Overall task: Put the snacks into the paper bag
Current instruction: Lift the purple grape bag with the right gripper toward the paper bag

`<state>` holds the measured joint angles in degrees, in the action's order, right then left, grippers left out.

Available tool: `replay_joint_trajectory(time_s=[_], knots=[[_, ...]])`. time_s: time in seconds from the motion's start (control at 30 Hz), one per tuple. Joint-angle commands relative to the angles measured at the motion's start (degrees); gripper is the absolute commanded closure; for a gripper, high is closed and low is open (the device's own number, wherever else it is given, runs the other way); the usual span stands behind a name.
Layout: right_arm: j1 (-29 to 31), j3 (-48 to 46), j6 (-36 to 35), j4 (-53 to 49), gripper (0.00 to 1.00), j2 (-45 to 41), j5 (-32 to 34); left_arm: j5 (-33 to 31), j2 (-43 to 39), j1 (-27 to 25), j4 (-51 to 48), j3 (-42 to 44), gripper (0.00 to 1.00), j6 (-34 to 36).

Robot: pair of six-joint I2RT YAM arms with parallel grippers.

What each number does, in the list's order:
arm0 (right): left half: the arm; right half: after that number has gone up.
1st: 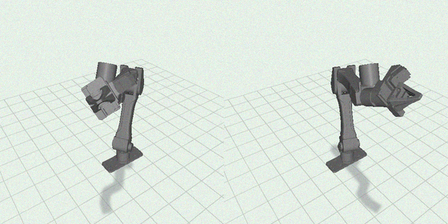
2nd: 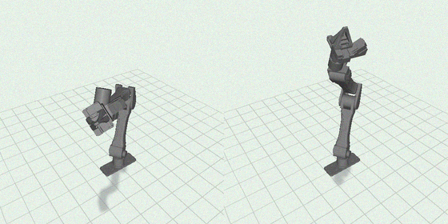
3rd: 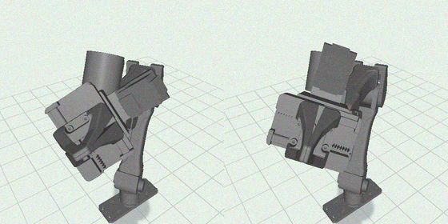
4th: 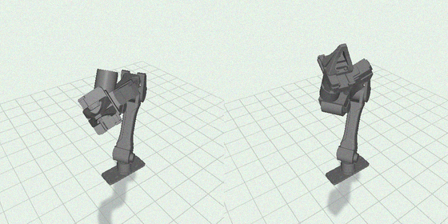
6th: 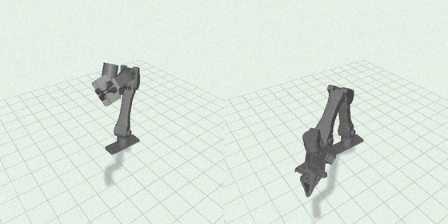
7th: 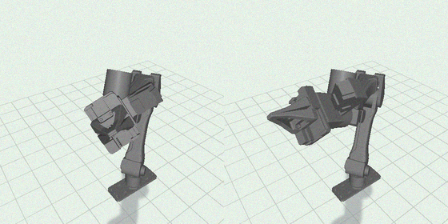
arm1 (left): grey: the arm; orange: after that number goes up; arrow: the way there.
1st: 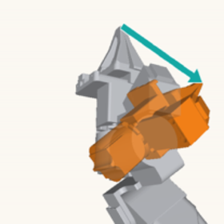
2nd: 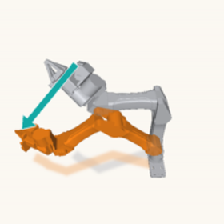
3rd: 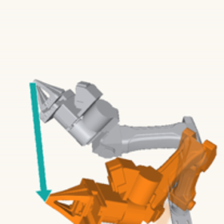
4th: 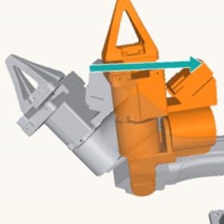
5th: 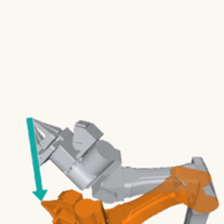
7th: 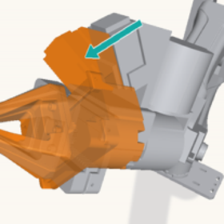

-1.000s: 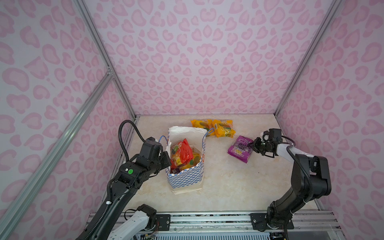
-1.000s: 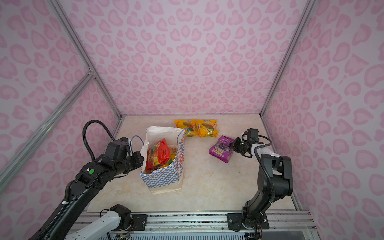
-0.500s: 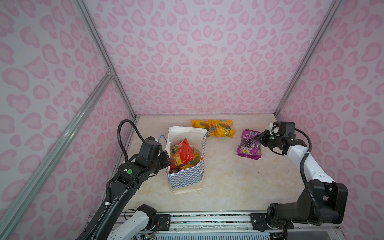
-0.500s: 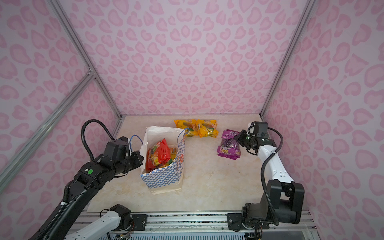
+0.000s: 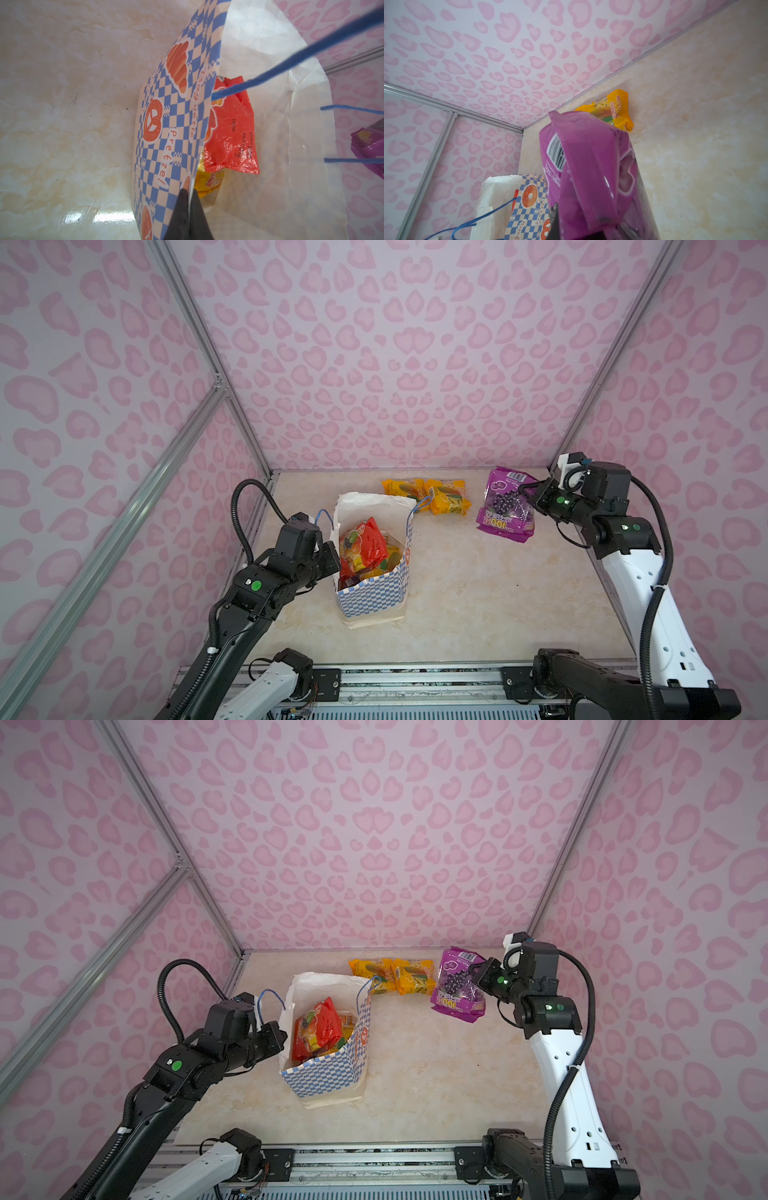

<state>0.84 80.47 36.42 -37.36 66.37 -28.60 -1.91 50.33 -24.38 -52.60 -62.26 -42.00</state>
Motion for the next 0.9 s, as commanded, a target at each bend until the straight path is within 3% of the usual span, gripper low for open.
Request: replay_joint_trajectory(time_s=[0.0, 0.3, 0.87], knots=[[4.09, 5.68, 0.71, 0.64, 1.0, 0.43, 3.36, 0.73, -0.45, 0.04, 0.3, 0.12, 0.97, 0.17], [19.4, 22.98, 0.57, -2.13, 1.0, 6.98, 9.66, 1.56, -1.66, 0.04, 0.3, 0.88, 0.97, -0.18], [44.51, 47.9, -3.91, -8.06, 1.0, 29.83, 17.87, 2.04, -1.88, 0.04, 0.92, 0.91, 0.97, -0.44]])
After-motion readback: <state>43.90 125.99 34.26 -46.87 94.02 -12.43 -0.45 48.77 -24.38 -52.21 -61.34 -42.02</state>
